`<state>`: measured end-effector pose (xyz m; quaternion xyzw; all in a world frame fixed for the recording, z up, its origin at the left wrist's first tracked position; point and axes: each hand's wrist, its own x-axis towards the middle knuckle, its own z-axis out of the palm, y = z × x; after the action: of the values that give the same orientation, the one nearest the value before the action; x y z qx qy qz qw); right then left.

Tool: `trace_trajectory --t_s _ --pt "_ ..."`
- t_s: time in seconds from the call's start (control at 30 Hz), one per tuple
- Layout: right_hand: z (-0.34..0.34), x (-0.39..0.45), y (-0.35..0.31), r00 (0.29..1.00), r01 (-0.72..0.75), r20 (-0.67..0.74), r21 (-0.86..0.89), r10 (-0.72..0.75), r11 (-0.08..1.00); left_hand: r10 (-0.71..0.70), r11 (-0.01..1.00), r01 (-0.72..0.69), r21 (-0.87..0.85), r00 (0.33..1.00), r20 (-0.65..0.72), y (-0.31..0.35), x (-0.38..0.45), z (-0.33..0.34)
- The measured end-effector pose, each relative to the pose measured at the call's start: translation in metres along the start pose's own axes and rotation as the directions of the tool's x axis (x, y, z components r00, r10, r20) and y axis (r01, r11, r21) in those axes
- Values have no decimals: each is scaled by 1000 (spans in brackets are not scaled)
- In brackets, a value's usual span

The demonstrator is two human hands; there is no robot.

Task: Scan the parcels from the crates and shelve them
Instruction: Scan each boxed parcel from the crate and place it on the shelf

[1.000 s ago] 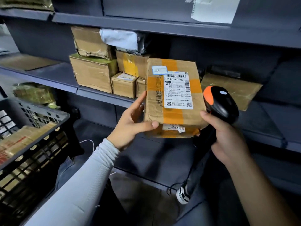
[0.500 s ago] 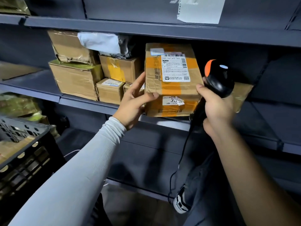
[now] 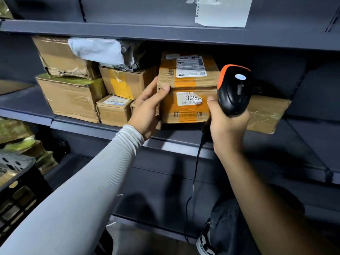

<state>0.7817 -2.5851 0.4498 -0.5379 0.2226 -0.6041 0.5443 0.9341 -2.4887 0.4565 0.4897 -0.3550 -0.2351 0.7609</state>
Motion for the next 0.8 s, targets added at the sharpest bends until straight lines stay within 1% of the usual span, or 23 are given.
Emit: trace_trajectory --t_s 0.17,0.23,0.3,0.37,0.47,0.5,0.57,0.7,0.8 --pt "-13 -16 19 985 168 75 -189 -156 967 54 997 -56 -47 998 -42 0 9 6" --pt "-13 -23 27 977 204 112 -265 -180 943 66 995 -70 -70 996 -61 -1 15 12" --pt "-7 -25 32 968 218 186 -302 -167 928 58 995 -66 -79 994 -96 0 19 21" --pt "3 -21 32 961 175 258 -303 -96 937 58 995 -68 -72 990 -131 1 23 29" --pt "12 -2 32 946 47 320 -290 51 956 49 995 -66 -70 975 -218 0 30 37" --pt "13 5 33 937 28 342 -296 79 955 41 997 -56 -61 974 -223 -1 32 40" --pt "15 16 30 922 19 375 -299 99 954 37 996 -52 -66 978 -206 -1 34 48" --pt "11 34 23 900 5 419 -278 117 961 14 986 -46 -161 981 -195 -4 41 58" --pt "10 41 21 896 10 433 -235 96 972 12 984 -45 -173 982 -190 -7 46 59"
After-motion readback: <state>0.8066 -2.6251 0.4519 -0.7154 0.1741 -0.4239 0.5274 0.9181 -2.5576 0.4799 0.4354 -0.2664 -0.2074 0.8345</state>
